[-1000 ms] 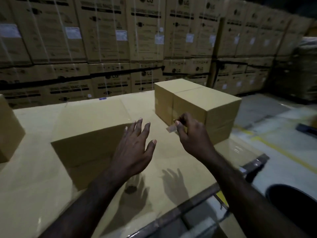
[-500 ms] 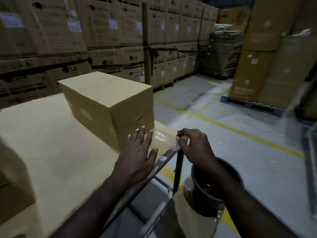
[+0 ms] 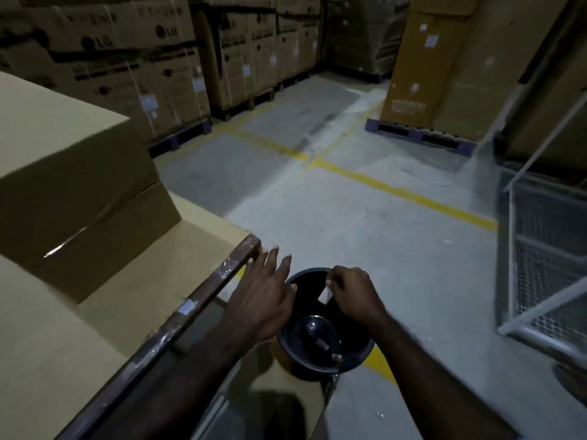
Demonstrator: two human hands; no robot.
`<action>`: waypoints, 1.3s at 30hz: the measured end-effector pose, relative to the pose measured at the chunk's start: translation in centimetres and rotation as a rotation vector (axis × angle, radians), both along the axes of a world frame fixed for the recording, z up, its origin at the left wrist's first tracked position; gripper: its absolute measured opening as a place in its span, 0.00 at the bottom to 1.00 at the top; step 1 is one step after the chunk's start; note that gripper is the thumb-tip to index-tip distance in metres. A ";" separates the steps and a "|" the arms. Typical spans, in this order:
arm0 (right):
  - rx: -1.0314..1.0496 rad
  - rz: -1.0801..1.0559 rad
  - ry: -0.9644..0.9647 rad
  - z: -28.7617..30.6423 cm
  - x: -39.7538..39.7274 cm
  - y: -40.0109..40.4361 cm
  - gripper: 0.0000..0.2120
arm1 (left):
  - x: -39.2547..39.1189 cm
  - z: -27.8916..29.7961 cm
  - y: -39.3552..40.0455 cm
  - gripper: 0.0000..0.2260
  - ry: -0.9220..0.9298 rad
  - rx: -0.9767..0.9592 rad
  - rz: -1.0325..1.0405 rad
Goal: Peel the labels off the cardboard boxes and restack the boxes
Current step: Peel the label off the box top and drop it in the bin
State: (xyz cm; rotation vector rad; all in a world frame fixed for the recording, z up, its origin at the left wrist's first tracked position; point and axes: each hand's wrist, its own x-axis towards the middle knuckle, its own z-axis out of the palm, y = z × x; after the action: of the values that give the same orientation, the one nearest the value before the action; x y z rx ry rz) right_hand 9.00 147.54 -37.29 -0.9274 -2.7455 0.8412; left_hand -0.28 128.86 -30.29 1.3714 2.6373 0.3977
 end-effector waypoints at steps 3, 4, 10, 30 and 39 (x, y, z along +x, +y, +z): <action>-0.047 -0.015 -0.057 -1.9 0.4 1.2 0.05 | -0.2 -0.8 1.4 0.27 -0.023 -0.036 -0.016; -0.065 -0.013 -0.056 -2.2 0.5 1.5 0.07 | -0.3 -1.1 1.8 0.26 -0.030 -0.046 -0.019; -0.080 -0.018 -0.074 -3.2 -0.2 3.3 0.11 | -0.6 -1.6 3.7 0.26 -0.055 -0.058 -0.037; -0.112 0.014 -0.074 -4.3 -2.0 3.6 0.16 | -1.0 -2.0 5.0 0.24 -0.083 -0.051 -0.004; -0.189 -0.026 -0.013 -4.1 -2.3 3.3 0.10 | -1.2 -1.8 5.1 0.24 -0.101 -0.036 0.008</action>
State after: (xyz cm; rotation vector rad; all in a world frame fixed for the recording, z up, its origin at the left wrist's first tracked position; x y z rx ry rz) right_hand 6.68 150.89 -41.34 -1.0013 -2.6944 1.1096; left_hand -1.44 133.94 -32.09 1.2949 2.5569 0.4070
